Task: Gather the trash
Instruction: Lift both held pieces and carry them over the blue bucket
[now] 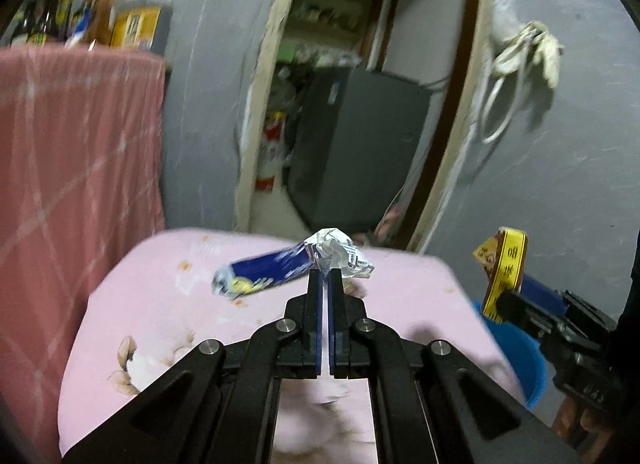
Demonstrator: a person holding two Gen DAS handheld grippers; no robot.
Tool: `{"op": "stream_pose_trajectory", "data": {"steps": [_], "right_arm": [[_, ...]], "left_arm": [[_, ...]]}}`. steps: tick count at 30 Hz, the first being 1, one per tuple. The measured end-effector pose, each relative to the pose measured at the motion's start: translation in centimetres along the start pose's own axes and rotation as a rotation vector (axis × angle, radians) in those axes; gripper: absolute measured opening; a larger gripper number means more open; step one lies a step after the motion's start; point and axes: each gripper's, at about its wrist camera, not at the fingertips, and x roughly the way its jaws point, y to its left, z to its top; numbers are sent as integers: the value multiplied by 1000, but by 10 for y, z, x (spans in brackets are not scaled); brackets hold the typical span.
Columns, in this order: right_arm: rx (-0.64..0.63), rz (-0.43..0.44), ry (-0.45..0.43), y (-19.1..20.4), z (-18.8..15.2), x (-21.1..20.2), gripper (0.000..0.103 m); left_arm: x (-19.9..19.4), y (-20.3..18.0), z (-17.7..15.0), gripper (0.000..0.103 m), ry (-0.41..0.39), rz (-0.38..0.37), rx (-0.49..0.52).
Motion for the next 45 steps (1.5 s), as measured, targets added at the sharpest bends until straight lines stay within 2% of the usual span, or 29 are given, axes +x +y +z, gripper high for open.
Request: {"op": "stream_pose_trajectory", "data": {"steps": [5, 9, 14, 19, 26, 33, 45], "right_arm": [[-9, -78, -116, -10, 10, -41, 45], [-12, -144, -179, -22, 14, -68, 45], [-33, -232, -219, -42, 12, -97, 45], [-15, -302, -236, -69, 0, -122, 45], [39, -368, -220, -105, -20, -136, 45], [95, -406, -177, -131, -44, -136, 45], [199, -409, -48, -162, -76, -109, 46]], "left_arm": [[-24, -39, 11, 1, -115, -44, 51], [-33, -65, 18, 1, -174, -98, 75], [-37, -99, 18, 1, -209, -172, 102], [-29, -133, 14, 1, -202, -232, 134], [-9, -177, 5, 1, -156, -291, 175], [20, -205, -13, 1, -66, -318, 193], [83, -224, -48, 1, 185, -318, 178]]}}
